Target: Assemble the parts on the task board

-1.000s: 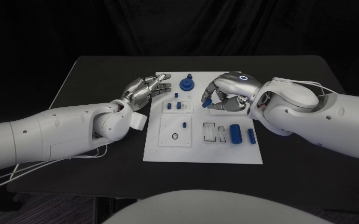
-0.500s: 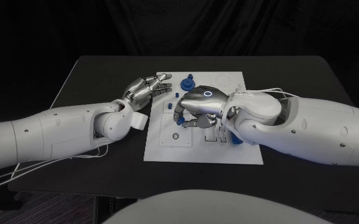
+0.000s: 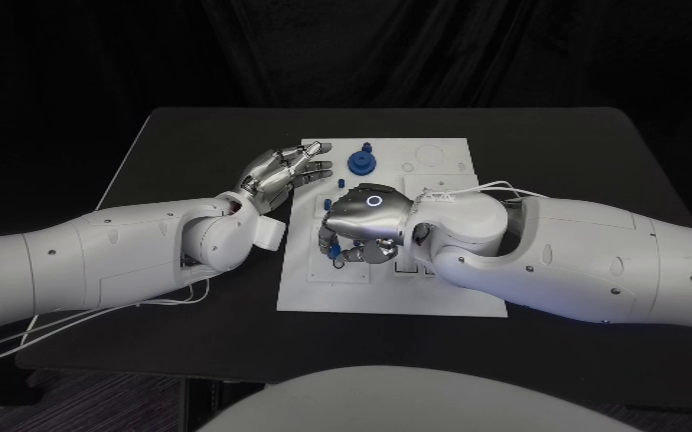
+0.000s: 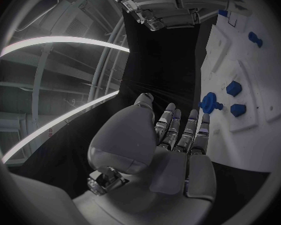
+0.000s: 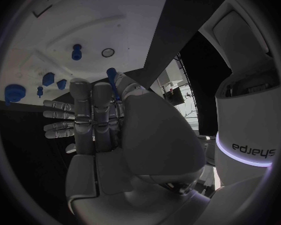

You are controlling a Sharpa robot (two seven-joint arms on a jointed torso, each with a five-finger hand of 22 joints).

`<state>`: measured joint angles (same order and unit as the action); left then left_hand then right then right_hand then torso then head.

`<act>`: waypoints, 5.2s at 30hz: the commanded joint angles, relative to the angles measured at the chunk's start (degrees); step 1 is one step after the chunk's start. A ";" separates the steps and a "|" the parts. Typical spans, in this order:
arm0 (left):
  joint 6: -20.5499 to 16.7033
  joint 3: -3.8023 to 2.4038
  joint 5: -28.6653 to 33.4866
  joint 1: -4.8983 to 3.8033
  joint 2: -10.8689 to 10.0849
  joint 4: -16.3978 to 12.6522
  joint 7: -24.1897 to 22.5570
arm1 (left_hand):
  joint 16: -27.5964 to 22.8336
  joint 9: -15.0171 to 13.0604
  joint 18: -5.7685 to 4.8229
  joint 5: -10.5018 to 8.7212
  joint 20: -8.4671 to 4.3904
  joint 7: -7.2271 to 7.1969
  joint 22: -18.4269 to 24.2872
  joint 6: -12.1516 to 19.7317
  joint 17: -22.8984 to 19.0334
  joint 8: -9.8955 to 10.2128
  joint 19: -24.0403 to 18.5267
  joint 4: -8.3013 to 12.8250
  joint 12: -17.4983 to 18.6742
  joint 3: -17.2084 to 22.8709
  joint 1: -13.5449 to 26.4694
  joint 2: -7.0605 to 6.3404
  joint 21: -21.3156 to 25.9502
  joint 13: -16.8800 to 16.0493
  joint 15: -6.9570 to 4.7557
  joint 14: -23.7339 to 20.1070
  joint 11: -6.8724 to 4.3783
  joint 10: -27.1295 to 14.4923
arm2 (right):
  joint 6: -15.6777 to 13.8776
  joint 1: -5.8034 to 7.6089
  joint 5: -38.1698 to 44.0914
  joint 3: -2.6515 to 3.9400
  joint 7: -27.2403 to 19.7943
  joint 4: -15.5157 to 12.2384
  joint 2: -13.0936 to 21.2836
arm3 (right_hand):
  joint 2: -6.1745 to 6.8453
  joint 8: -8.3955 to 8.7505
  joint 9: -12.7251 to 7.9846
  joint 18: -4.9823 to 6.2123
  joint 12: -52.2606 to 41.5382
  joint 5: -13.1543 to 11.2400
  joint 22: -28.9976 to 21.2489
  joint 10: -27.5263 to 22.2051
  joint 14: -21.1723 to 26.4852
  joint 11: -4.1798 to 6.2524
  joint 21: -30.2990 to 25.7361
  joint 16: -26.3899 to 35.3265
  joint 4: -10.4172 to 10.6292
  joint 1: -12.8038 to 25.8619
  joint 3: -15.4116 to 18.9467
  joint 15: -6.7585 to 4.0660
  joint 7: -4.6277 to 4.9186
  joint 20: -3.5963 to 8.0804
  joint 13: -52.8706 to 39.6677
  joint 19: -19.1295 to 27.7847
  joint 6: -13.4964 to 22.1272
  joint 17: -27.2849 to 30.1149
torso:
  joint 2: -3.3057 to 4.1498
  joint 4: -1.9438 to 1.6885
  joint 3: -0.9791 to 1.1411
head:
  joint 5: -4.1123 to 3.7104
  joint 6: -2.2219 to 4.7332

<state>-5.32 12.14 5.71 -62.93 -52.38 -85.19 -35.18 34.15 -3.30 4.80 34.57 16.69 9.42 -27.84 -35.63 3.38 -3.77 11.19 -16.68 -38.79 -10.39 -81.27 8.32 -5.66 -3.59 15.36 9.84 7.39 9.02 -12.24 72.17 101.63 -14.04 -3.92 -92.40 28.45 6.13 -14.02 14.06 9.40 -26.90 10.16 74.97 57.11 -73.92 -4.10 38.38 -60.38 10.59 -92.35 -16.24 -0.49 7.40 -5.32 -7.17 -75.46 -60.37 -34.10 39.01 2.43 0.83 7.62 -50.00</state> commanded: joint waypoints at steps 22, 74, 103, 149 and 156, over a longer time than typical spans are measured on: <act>0.67 -0.06 0.40 0.09 0.14 0.13 -0.24 | 0.05 -0.03 -0.60 0.35 0.09 0.16 -0.09 -0.07 0.06 -0.24 0.48 0.02 -0.14 0.42 -0.58 0.32 -0.32 -0.06 0.24 -0.21 0.36 -0.06 | 2.25 -2.96 1.57 0.03 1.85 1.37 0.06 | -0.13 -0.38 0.33 -0.92 -0.05 0.43 3.87 0.17 0.32 0.03 -0.93 0.49 -0.46 0.29 -0.37 0.03 0.05 -0.03 -0.05 -0.10 0.50 0.78 | 0.01 0.15 0.00 | 0.10 0.00; 1.56 -0.06 0.30 0.49 0.20 0.66 1.01 | 0.03 -0.06 -0.60 0.42 0.08 0.33 -0.28 -0.34 0.05 -0.27 0.64 0.10 -0.15 0.56 -0.88 0.19 -0.45 -0.05 0.27 -0.44 0.54 -0.18 | 0.44 -3.36 1.58 0.05 4.26 2.45 -0.39 | -0.33 -1.58 1.61 -0.75 0.37 0.71 3.64 -0.43 0.90 -0.02 -1.85 0.71 -1.33 0.67 -0.73 0.08 -0.08 -0.07 -0.13 0.63 -0.25 0.88 | -0.03 0.06 -0.01 | -0.27 0.00; 2.10 -0.06 0.29 0.68 0.52 1.06 0.98 | -0.10 -0.15 -0.59 0.47 0.08 0.59 -0.52 -1.08 0.03 -0.42 0.82 0.11 -0.38 0.73 -1.12 0.18 -0.60 -0.07 0.30 -0.71 0.84 -0.23 | 3.43 -3.84 4.24 0.03 3.06 3.17 -1.59 | 1.26 3.35 0.73 -0.49 1.10 -2.53 2.95 -3.33 2.89 -1.25 -4.31 2.11 0.44 5.61 1.14 1.28 0.25 -1.10 -0.63 2.45 8.17 2.91 | -0.03 0.06 -0.01 | -0.25 0.00; -0.35 -0.06 -0.97 0.81 -2.03 -2.09 -5.67 | 3.89 -0.66 -0.01 0.98 0.00 0.64 -4.31 -6.57 0.32 -2.21 3.83 -0.06 -2.06 1.33 -1.64 -0.43 -2.56 -0.13 -0.46 1.64 1.06 2.30 | -7.74 4.31 -20.70 0.36 -1.51 -4.97 14.51 | -1.52 4.71 -3.41 0.16 -14.27 0.43 2.44 -8.81 5.08 -0.45 -8.92 3.01 4.08 1.35 6.81 0.74 1.42 -1.06 -8.61 2.95 12.40 5.13 | -0.10 0.09 0.00 | -1.18 0.00; -2.36 -0.06 -1.37 0.67 -4.37 -5.68 -7.16 | 4.14 -0.61 0.11 1.88 0.01 0.59 -3.99 -6.86 0.29 -2.42 3.98 -0.02 -2.19 1.84 -2.14 -0.25 -2.73 -0.10 -0.72 2.03 1.06 2.70 | -4.13 5.38 -39.44 -0.01 -2.35 -6.52 21.79 | -2.30 1.97 -2.22 0.10 -17.51 3.85 2.49 -7.72 4.28 -0.27 -8.80 3.17 3.89 -0.11 5.04 0.59 1.10 -0.73 -10.07 2.62 6.19 5.02 | -0.06 0.05 -0.01 | -2.03 0.00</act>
<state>-5.70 12.13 5.08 -62.18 -56.50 -90.31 -37.67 37.92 -3.92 4.81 36.18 16.88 9.93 -31.94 -42.09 3.67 -5.99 14.92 -16.76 -40.60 -8.89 -83.01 8.09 -8.09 -3.72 14.64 11.60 8.44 11.30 -19.30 77.39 76.02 -14.04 -5.24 -98.67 49.61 4.06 -11.86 11.76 9.39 -44.15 13.78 74.96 48.97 -69.22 -4.28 29.24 -57.05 14.54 -92.01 -10.77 -0.02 8.60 -6.34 -17.13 -72.60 -53.74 -28.99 38.94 2.48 0.83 5.71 -50.00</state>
